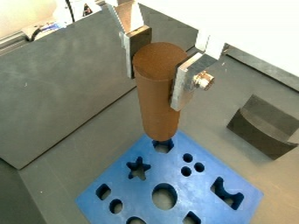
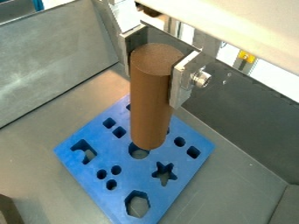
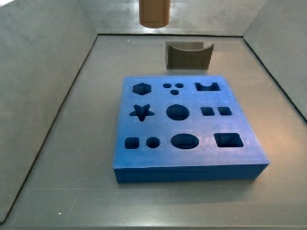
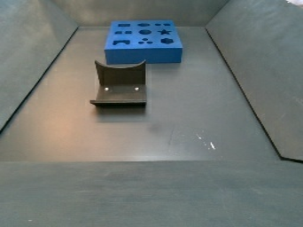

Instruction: Insert the round object.

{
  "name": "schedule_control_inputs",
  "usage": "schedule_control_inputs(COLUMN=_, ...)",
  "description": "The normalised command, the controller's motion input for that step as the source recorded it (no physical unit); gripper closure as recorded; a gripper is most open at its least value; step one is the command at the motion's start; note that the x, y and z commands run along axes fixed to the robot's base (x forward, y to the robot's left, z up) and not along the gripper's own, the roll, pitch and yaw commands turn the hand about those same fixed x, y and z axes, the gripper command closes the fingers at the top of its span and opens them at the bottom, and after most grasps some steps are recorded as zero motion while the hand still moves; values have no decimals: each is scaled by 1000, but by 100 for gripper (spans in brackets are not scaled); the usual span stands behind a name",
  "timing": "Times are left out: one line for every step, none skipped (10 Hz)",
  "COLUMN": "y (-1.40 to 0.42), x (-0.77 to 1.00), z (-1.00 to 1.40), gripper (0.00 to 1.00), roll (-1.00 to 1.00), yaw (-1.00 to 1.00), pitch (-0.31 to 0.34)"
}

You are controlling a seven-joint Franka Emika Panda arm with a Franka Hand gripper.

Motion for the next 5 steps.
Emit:
schedule_control_inputs(y=-343, x=929, z=-1000, gripper=100, roll=0, yaw=-49, pitch=-97)
schedule_control_inputs(y=-366, x=829, z=-1000, gripper=100, roll=0, yaw=-94, pitch=-103)
schedule_control_inputs(y=-354, x=866, z=-1000, gripper=100, roll=0, yaw=-80, pitch=-100)
schedule_control_inputs(y=-317, x=963, z=-1000, gripper=100, roll=0, yaw=-54, pitch=-81)
schedule_control_inputs(y=-274, x=989, z=-1000, gripper=100, roll=-4, yaw=-54, pitch=-71)
